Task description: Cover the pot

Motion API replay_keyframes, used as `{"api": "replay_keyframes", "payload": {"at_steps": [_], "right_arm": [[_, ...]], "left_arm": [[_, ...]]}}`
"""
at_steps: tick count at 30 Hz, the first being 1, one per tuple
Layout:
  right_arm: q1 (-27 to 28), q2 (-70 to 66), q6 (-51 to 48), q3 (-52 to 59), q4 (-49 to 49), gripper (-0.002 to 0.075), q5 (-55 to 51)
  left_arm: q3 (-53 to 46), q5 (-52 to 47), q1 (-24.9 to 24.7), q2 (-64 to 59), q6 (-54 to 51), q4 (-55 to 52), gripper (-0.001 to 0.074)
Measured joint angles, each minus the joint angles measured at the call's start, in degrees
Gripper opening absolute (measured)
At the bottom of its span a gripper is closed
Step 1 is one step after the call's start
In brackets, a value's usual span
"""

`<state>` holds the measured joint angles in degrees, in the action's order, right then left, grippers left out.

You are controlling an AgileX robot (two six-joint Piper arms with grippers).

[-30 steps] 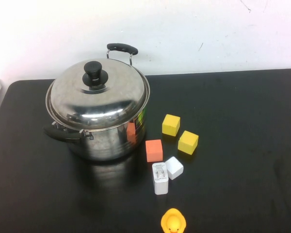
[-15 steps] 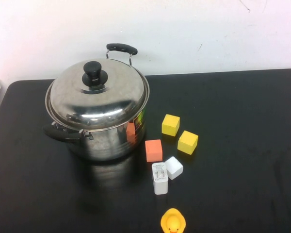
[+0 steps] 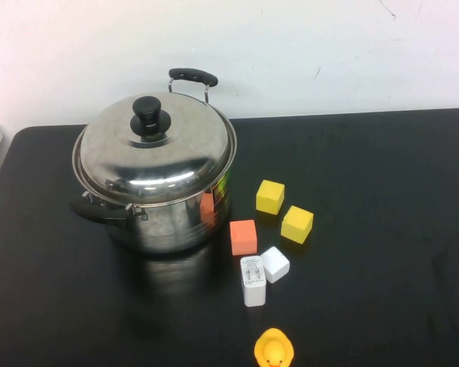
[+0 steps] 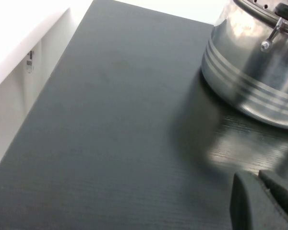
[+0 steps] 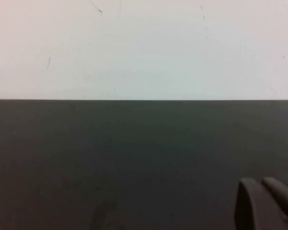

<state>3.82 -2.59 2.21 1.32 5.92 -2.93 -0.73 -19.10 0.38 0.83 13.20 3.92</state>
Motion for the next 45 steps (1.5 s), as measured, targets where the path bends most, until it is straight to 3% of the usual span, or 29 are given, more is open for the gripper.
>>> {"api": "replay_keyframes", "payload": {"at_steps": [7,17,45], "right_arm": [[-1.97,2.03,1.73,0.18,-0.21,-0.0002,-4.67],[-9.07,3.25,7.04,0.18,-0.25,-0.0002,-14.71],[-9.3,3.25,7.52,-0.04,-0.34,-0.0002,-16.18]], "left_arm": [[0.0,0.0,0.0,0.0,0.0,0.0,-0.0002],[0.0,0.0,0.0,0.0,0.16,0.0,-0.0002],[0.0,0.0,0.0,0.0,0.16,0.0,-0.0002]]}}
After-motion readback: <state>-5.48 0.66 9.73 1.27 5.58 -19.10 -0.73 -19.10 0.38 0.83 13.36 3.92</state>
